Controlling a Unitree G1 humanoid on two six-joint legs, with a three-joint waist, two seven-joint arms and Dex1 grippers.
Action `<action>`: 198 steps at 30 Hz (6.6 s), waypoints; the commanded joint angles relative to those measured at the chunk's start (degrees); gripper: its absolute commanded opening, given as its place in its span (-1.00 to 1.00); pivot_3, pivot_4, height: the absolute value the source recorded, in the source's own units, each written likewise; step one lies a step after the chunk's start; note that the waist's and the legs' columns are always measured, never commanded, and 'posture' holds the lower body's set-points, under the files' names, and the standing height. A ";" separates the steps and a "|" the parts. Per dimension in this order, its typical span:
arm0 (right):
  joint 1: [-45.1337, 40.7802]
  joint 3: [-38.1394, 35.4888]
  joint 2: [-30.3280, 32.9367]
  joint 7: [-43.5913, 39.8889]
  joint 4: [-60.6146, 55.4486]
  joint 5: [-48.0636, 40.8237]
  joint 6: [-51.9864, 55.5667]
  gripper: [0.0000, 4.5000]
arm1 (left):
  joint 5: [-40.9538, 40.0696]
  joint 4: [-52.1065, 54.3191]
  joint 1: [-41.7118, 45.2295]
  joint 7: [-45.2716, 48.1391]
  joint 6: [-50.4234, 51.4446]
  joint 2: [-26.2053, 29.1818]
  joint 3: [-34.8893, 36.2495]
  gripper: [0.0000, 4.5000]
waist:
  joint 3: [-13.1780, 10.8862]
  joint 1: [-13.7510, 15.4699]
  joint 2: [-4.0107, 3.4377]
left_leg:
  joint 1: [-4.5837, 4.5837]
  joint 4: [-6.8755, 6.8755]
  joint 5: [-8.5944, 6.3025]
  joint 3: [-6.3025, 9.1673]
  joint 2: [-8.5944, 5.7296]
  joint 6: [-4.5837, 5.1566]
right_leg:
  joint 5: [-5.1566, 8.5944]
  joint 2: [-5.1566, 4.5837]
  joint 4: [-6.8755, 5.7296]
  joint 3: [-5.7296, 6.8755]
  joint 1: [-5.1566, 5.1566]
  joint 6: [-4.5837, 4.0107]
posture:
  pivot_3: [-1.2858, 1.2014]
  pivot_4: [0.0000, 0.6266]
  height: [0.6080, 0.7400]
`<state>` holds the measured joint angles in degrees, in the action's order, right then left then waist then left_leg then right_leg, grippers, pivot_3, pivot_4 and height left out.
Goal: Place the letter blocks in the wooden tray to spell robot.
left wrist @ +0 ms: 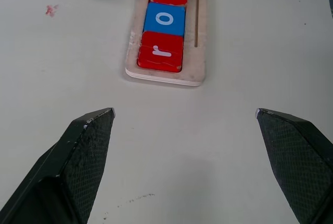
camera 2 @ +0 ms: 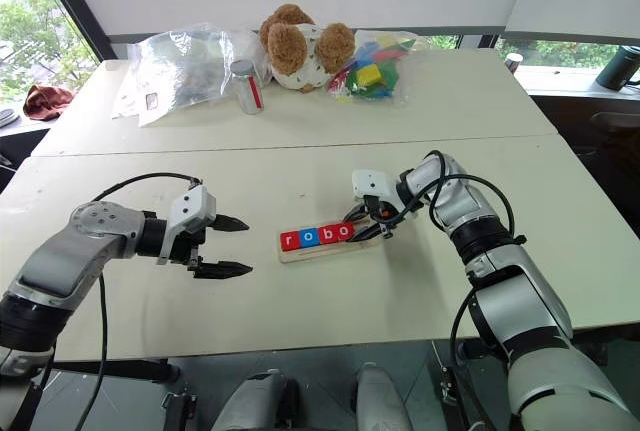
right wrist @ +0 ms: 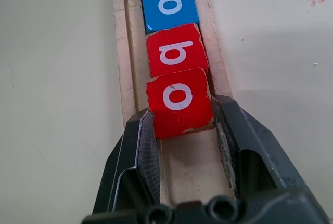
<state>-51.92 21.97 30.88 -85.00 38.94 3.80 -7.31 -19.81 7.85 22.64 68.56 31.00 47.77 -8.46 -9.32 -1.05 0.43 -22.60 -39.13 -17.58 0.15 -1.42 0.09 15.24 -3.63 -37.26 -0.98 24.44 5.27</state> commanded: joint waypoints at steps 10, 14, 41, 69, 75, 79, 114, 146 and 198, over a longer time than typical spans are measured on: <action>-0.54 -1.68 0.34 0.82 -3.45 -0.70 1.07 0.97 | -0.87 0.83 0.67 -0.19 0.11 -0.03 1.55 1.00 | 0.00 0.06 0.00 | 0.00 0.00 0.01 0.01 0.00 -0.01 | 0.00 0.00 0.00 0.00 0.00 0.00 | 0.03 -0.52 1.00; -0.28 -2.87 1.85 0.57 -7.23 -1.76 3.19 0.97 | -0.90 0.43 1.20 -0.23 0.08 -0.42 1.44 1.00 | 0.00 0.24 0.00 | -0.01 0.00 0.00 0.01 0.00 -0.01 | 0.00 -0.01 0.00 0.00 0.00 0.00 | 0.03 -0.52 1.00; -2.25 -2.27 0.15 5.86 0.62 2.51 -3.31 0.97 | -0.45 -0.64 2.02 -0.08 -0.11 -1.12 1.14 1.00 | 0.00 0.07 0.00 | -0.01 0.00 0.01 0.01 0.00 -0.02 | 0.00 0.00 0.01 0.00 0.00 0.00 | 0.03 -0.52 1.00; 35.27 -47.97 -23.60 79.16 -64.65 6.04 68.61 0.97 | -6.31 0.19 9.43 -1.38 2.90 -9.56 -0.60 1.00 | 0.13 0.08 -0.04 | -0.27 -0.02 0.02 0.05 -0.05 0.03 | 0.00 0.14 -0.48 -0.20 0.41 0.00 | 0.03 -0.52 1.00; 34.57 -47.82 -24.82 82.98 -58.53 4.56 66.26 0.97 | -5.80 0.26 8.60 -1.93 2.66 -9.36 -0.23 1.00 | 0.13 0.18 -0.04 | -0.14 -0.03 0.01 0.05 -0.07 0.05 | 0.00 0.15 -0.48 -0.18 0.28 0.00 | 0.03 -0.52 1.00; 32.42 -49.21 -24.22 85.08 -53.71 2.68 63.72 0.97 | -5.58 0.56 7.89 -2.72 2.61 -9.05 0.18 1.00 | 0.12 0.05 -0.03 | 0.16 -0.02 -0.02 0.04 -0.07 0.10 | 0.00 0.14 -0.44 -0.18 -0.02 -0.01 | 0.03 -0.52 1.00; 49.16 -31.08 -18.05 76.85 -81.97 -6.47 68.86 0.99 | -4.09 -5.35 11.17 3.91 0.78 -7.44 -1.52 1.00 | 0.11 0.07 -0.04 | 0.17 0.06 -0.07 0.12 0.02 0.18 | 0.02 0.29 -0.26 -0.12 -0.07 0.00 | 0.03 -0.52 1.00; 32.84 -22.56 18.09 13.38 -16.84 -13.96 7.24 0.75 | -7.81 6.96 -1.80 -1.02 3.26 3.23 10.14 1.00 | 0.02 0.44 0.03 | 0.21 0.00 -0.18 0.11 0.06 0.34 | 0.01 0.06 0.08 -0.04 -0.36 0.00 | 0.03 -0.52 1.00; -6.54 -3.77 0.88 -2.33 15.71 2.15 -10.35 -0.50 | -3.65 5.41 -1.99 -3.91 0.69 0.44 5.50 1.00 | -0.01 -0.01 -0.02 | -0.01 0.05 0.03 0.05 -0.01 -0.07 | 0.00 -0.02 0.07 -0.01 -0.03 -0.02 | 0.03 -0.52 1.00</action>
<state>-56.92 18.98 32.21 -87.99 54.50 5.84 -17.09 -23.18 12.11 19.89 64.93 32.07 48.18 -3.56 -9.33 -1.06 0.41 -22.62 -39.08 -17.55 0.20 -1.43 0.01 15.24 -3.65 -37.20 -0.99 24.41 5.25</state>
